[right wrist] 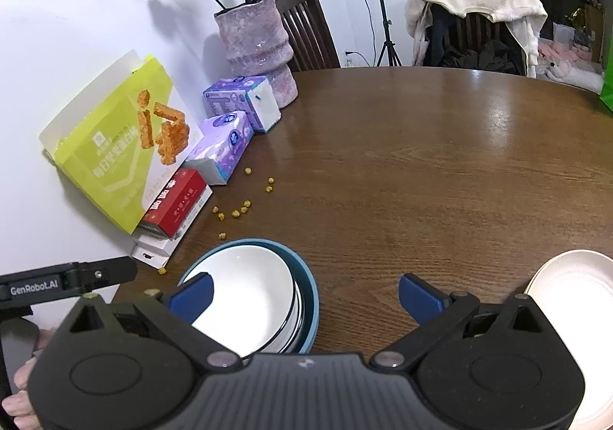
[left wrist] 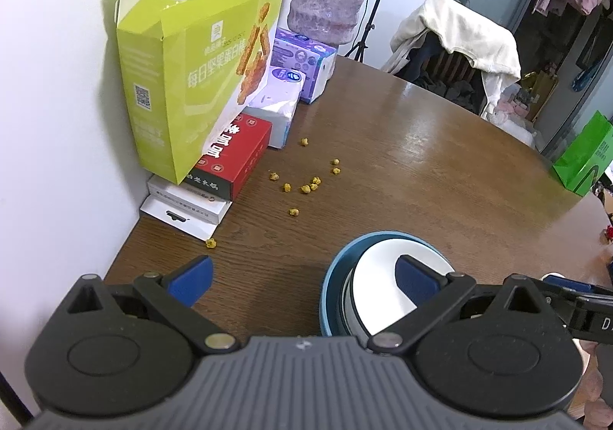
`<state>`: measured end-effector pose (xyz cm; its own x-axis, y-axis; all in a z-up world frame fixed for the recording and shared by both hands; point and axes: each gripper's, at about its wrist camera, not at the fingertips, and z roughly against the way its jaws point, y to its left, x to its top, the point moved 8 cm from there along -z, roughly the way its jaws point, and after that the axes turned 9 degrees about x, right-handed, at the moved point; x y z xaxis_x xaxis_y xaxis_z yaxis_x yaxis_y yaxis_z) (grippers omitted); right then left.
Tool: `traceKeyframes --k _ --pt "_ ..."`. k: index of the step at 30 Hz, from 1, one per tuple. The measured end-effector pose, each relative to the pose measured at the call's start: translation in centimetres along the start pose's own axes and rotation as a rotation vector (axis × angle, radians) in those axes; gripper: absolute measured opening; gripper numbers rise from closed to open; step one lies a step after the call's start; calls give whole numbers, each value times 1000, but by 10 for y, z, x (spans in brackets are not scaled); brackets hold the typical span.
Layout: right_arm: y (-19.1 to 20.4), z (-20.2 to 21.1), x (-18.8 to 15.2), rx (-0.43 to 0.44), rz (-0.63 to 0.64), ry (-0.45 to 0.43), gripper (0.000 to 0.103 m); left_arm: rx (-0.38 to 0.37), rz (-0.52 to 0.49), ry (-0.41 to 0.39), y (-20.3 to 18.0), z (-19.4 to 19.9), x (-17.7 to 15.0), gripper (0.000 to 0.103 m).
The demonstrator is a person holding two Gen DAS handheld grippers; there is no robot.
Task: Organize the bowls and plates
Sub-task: 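Move both grippers down around the rim of the blue bowl stack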
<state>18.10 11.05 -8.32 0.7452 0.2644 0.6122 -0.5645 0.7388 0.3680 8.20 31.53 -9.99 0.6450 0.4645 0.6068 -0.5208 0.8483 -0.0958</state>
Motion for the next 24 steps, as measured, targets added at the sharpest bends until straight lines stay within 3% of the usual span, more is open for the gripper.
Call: traceKeyframes --k 10,24 --pt "-2 -4 -5 -9 -13 12 103 13 -41 8 -4 -4 -3 103" --pt "-8 -18 -15 -24 -60 53 103 -7 -40 96 -8 -29 -9 103"
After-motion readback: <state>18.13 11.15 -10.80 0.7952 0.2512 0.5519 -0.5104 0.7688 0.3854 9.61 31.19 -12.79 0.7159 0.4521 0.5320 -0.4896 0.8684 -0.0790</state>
